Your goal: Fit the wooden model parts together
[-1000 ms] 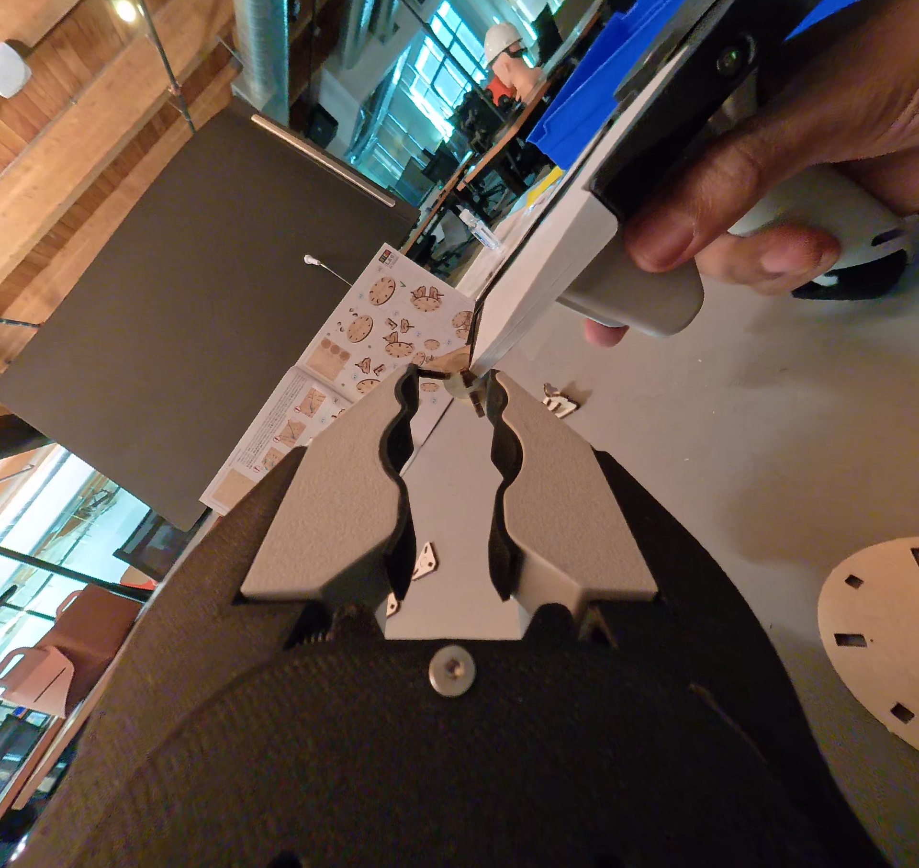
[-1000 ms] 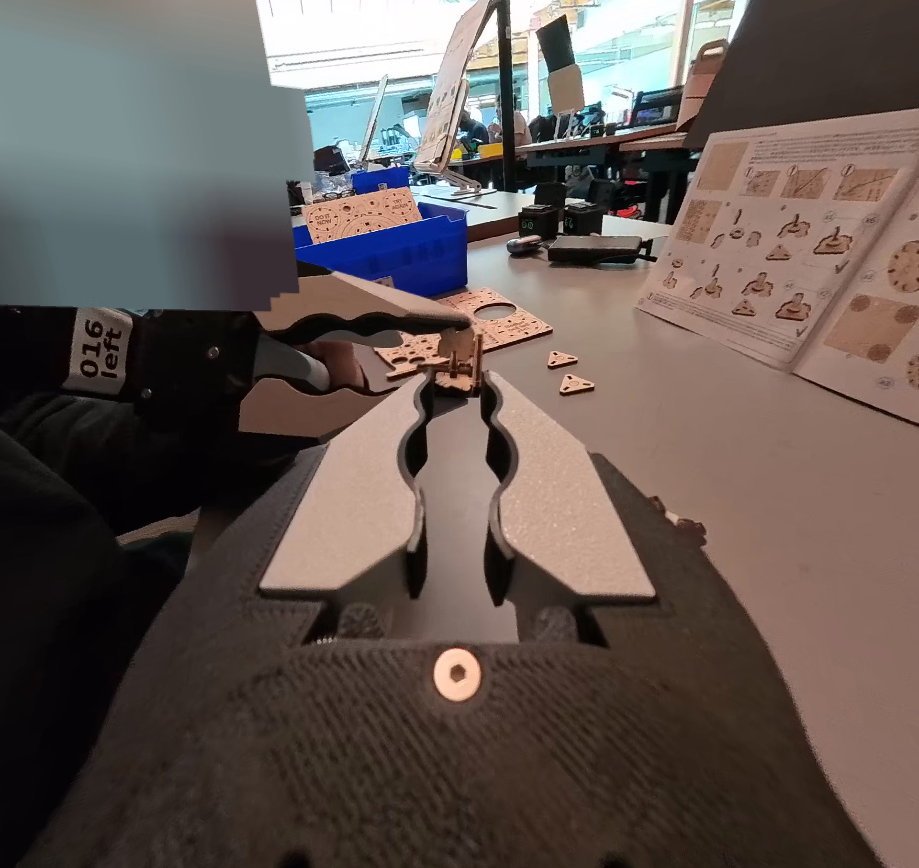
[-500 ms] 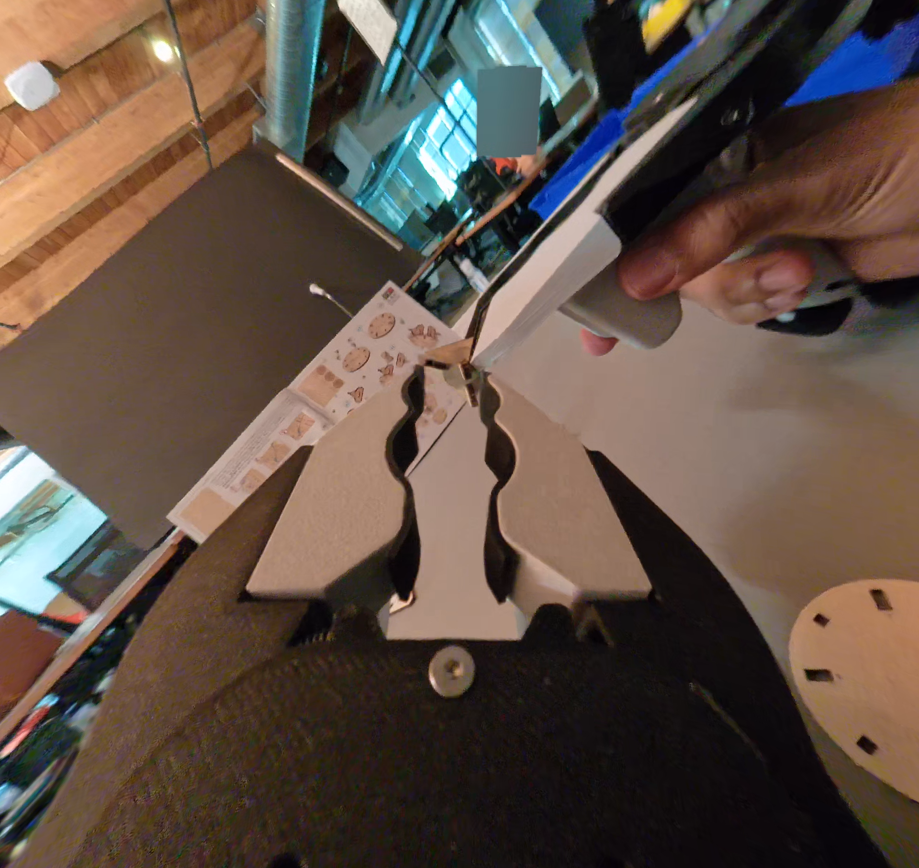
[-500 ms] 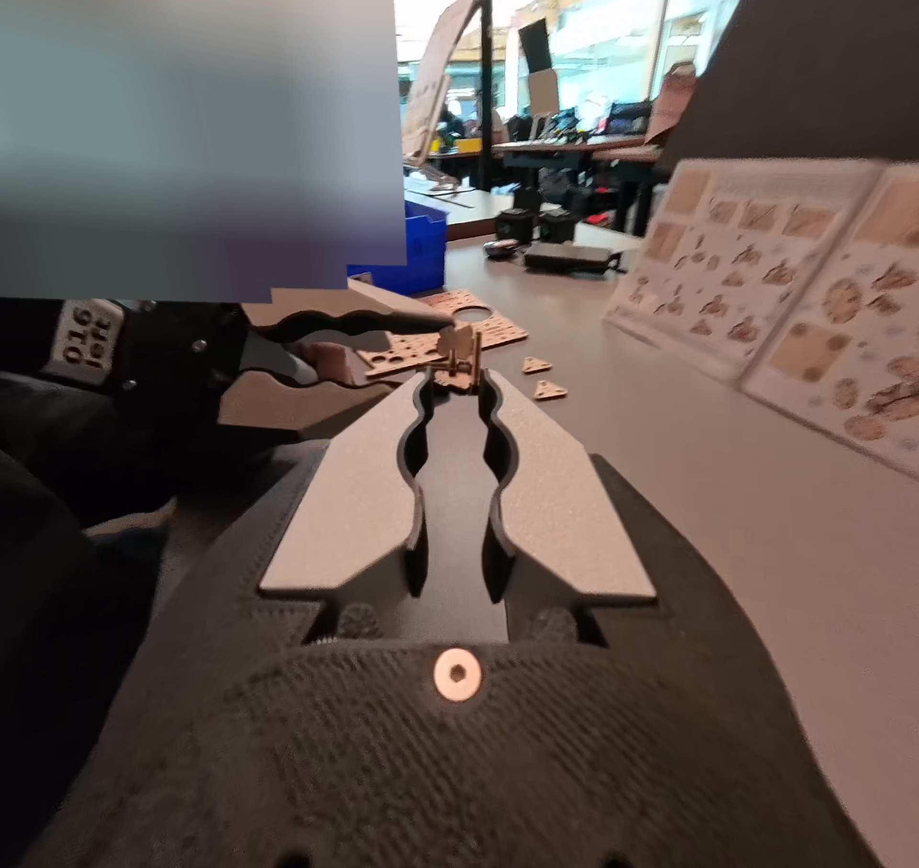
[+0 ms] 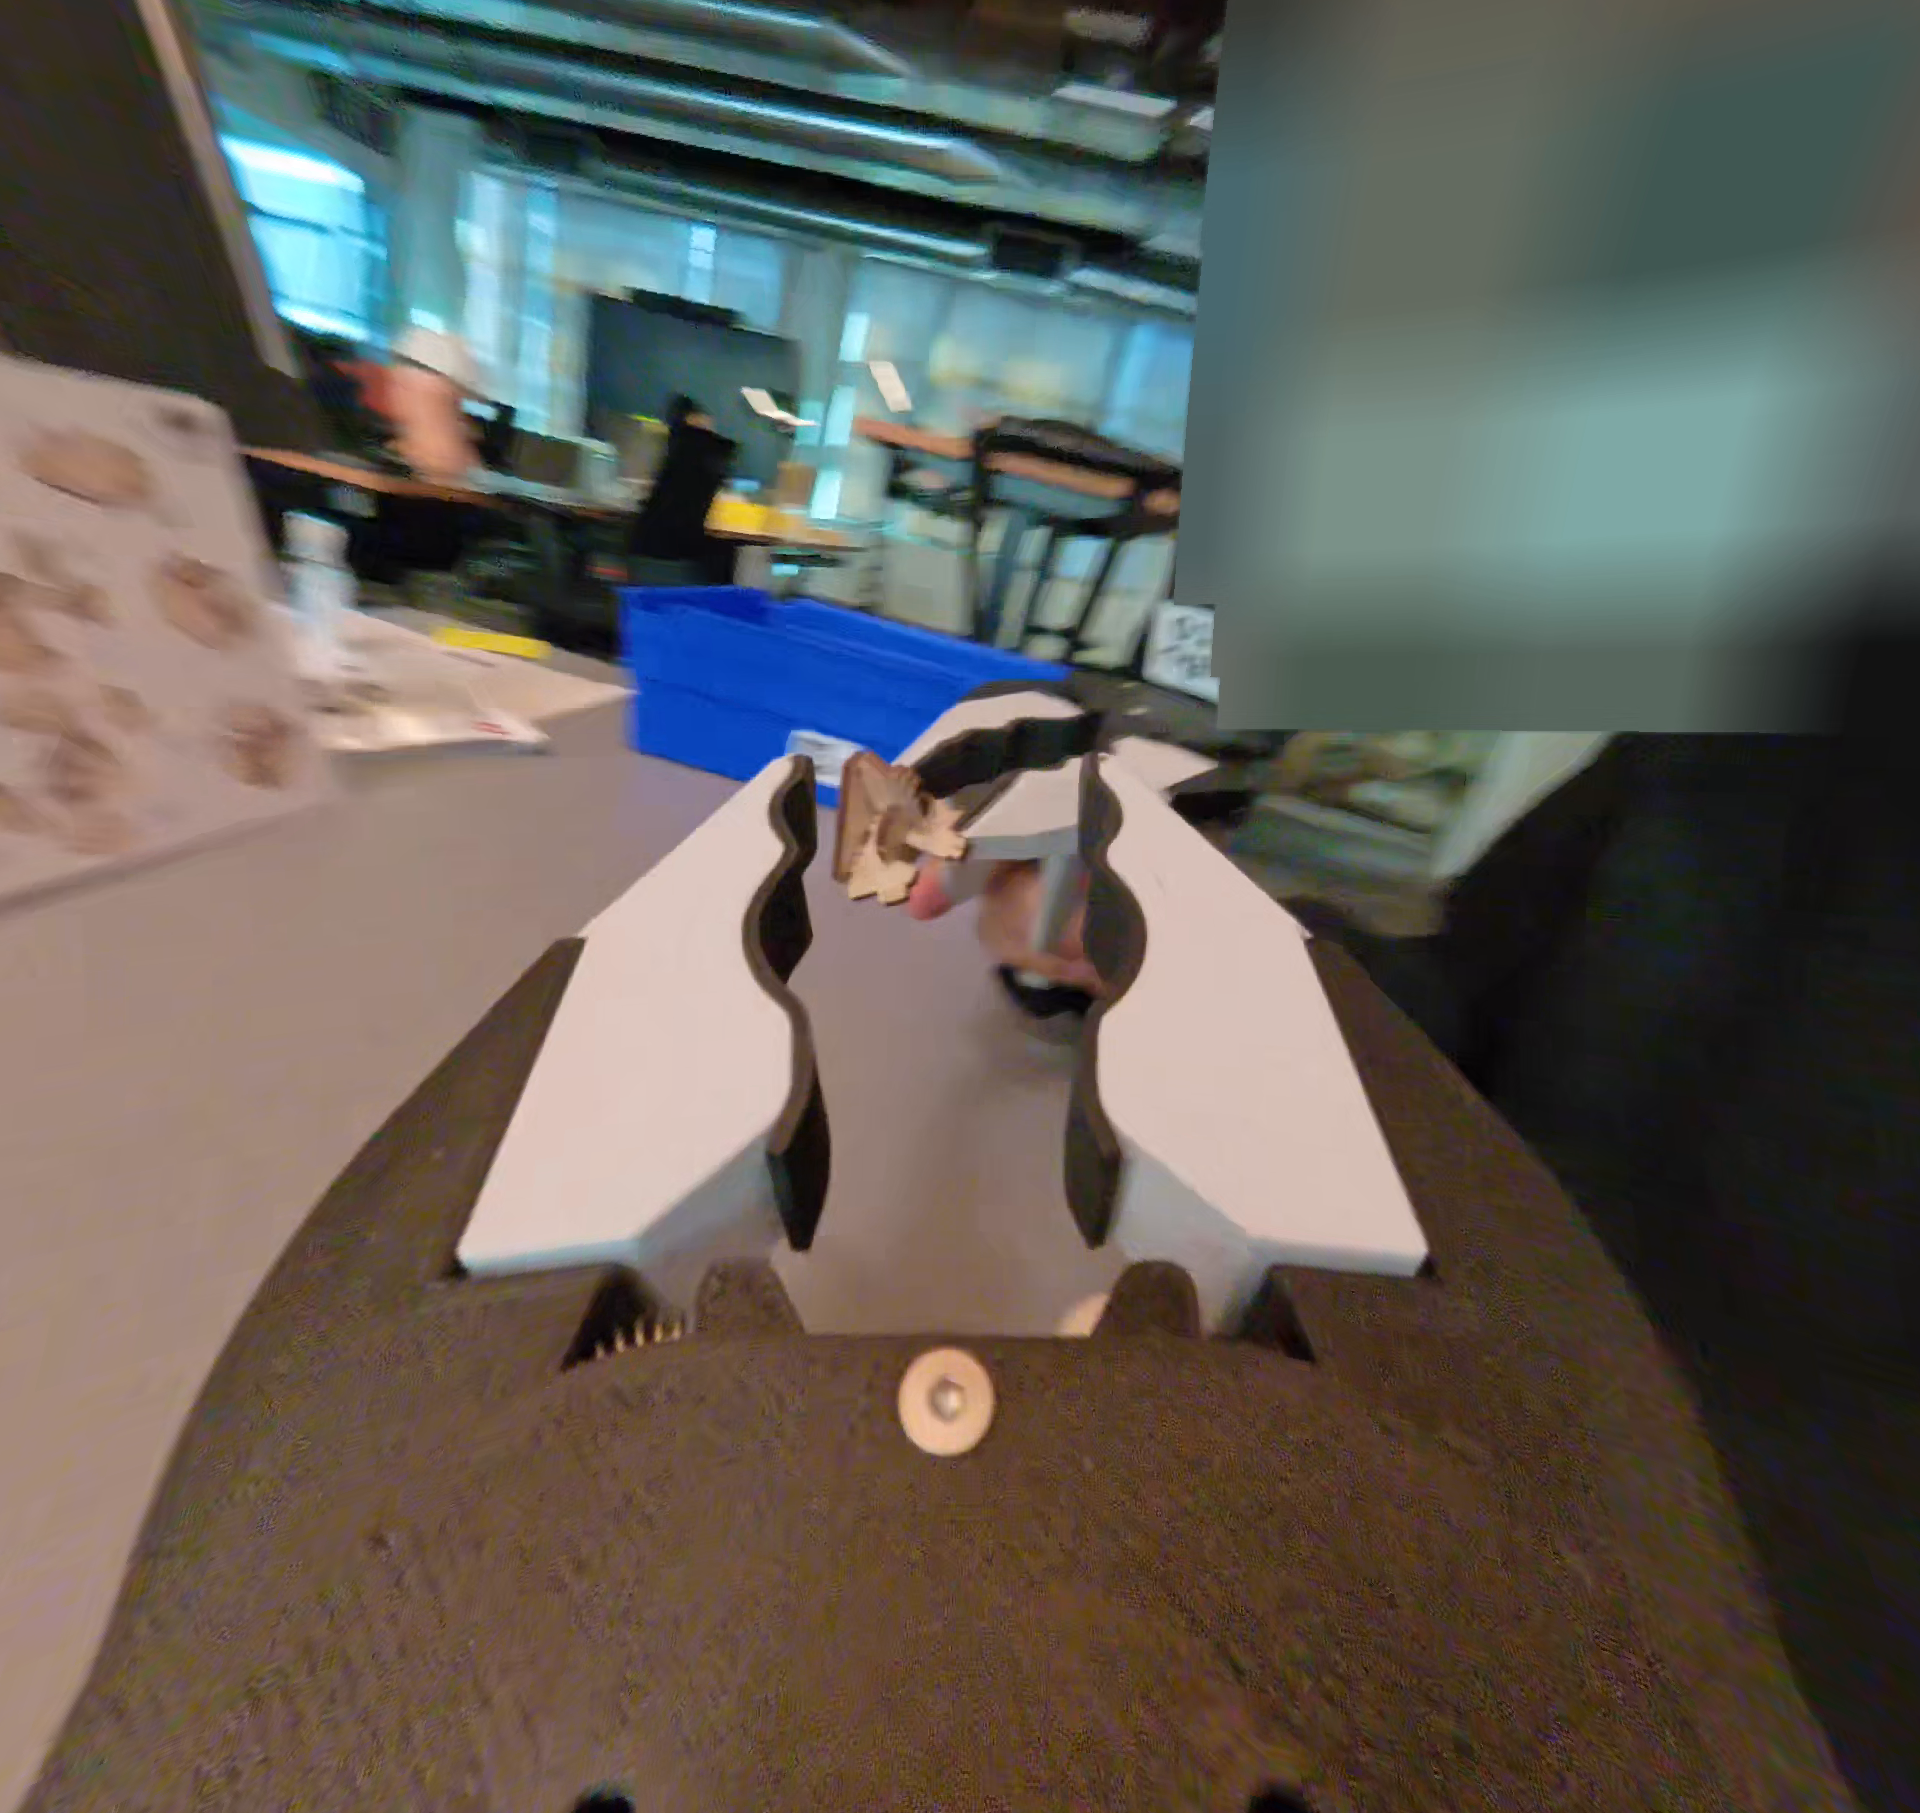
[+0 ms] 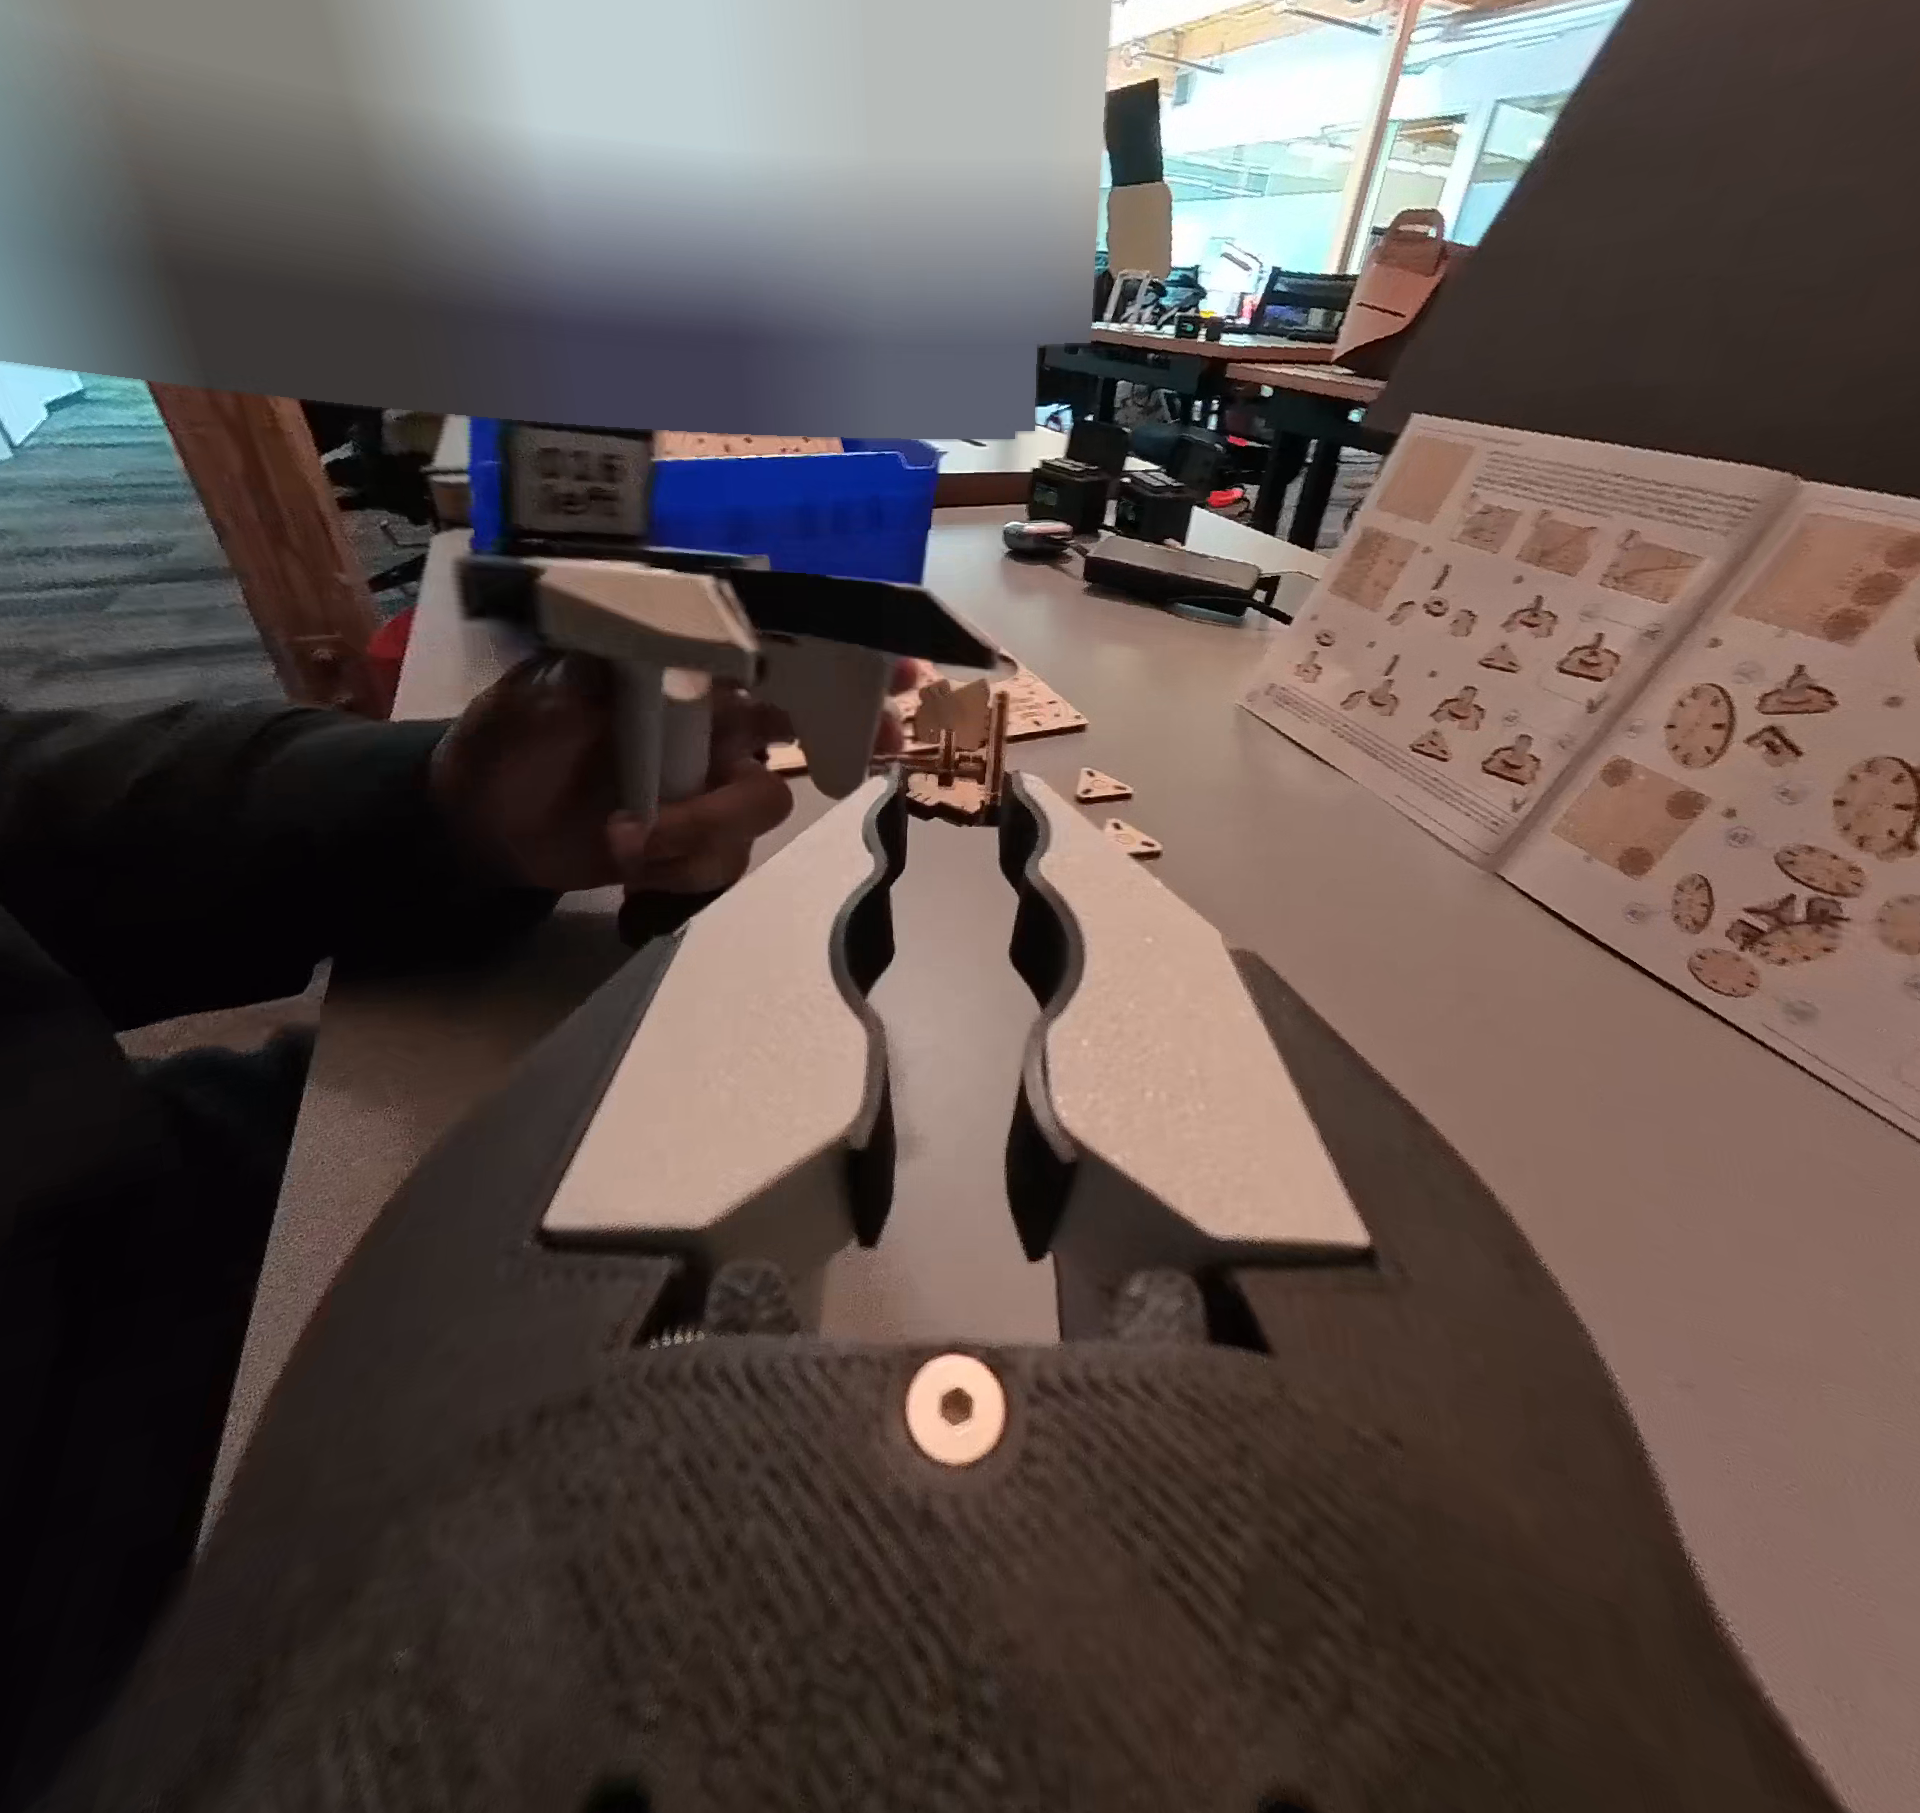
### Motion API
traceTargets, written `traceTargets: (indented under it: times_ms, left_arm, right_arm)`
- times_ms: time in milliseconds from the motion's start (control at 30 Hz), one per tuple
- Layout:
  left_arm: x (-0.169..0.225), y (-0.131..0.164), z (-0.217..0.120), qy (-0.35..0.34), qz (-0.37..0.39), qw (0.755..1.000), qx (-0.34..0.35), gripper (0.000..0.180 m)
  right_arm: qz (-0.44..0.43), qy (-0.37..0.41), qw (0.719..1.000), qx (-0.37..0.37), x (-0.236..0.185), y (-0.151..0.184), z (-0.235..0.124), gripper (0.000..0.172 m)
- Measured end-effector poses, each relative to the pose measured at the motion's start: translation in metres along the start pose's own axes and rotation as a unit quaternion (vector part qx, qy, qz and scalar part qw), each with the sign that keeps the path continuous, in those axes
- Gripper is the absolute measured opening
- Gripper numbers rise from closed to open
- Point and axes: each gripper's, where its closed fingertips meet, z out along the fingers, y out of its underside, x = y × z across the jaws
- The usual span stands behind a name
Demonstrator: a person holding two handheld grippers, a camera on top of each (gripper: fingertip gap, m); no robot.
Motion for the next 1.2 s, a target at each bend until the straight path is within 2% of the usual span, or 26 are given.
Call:
traceTargets:
  times_ms: [100, 133, 333, 567, 633, 700, 733, 900, 933, 1000, 1033, 1200]
  left_arm:
    - [0.021, 0.002, -0.003, 0.118, -0.104, 0.987, -0.002, 0.048]
    - [0.023, 0.002, -0.002, 0.128, -0.118, 0.985, -0.006, 0.049]
    - [0.022, 0.003, -0.003, 0.116, -0.091, 0.989, -0.005, 0.028]
    - [0.018, 0.001, -0.004, 0.117, -0.103, 0.988, -0.002, 0.022]
    - [0.015, -0.002, -0.006, 0.111, -0.104, 0.988, 0.009, 0.023]
    - [0.002, -0.003, -0.005, 0.072, -0.115, 0.991, 0.017, 0.055]
    - [-0.001, -0.002, -0.005, 0.06, -0.117, 0.991, 0.014, 0.063]
    - [0.003, 0.007, 0.0, 0.062, -0.098, 0.993, -0.016, 0.063]
    - [0.004, 0.007, 0.0, 0.062, -0.091, 0.994, -0.016, 0.061]
    - [0.009, 0.005, -0.002, 0.075, -0.079, 0.994, -0.013, 0.045]
    - [0.011, 0.005, -0.003, 0.082, -0.076, 0.994, -0.01, 0.04]
    - [0.018, 0.011, 0.001, 0.095, -0.063, 0.993, -0.024, 0.042]
  right_arm:
    - [0.009, -0.035, 0.999, 0.018, -0.01, -0.005, -0.001, 0.016]
    - [0.019, -0.045, 0.998, 0.026, -0.012, -0.007, -0.002, 0.016]
    - [0.088, -0.105, 0.989, 0.052, -0.019, -0.013, -0.004, 0.016]
    - [0.09, -0.107, 0.989, 0.052, -0.02, -0.012, -0.003, 0.016]
    - [0.092, -0.107, 0.988, 0.055, -0.019, -0.013, -0.004, 0.016]
    - [0.102, -0.114, 0.986, 0.064, -0.02, -0.016, -0.005, 0.016]
    - [0.109, -0.117, 0.985, 0.067, -0.02, -0.017, -0.005, 0.015]
    - [0.166, -0.157, 0.969, 0.098, -0.021, -0.025, -0.01, 0.015]
    - [0.183, -0.166, 0.963, 0.108, -0.021, -0.027, -0.011, 0.015]
    - [0.208, -0.177, 0.954, 0.121, -0.019, -0.03, -0.013, 0.016]
    - [0.214, -0.179, 0.952, 0.125, -0.018, -0.031, -0.014, 0.016]
    - [0.206, -0.181, 0.955, 0.117, -0.022, -0.029, -0.011, 0.015]
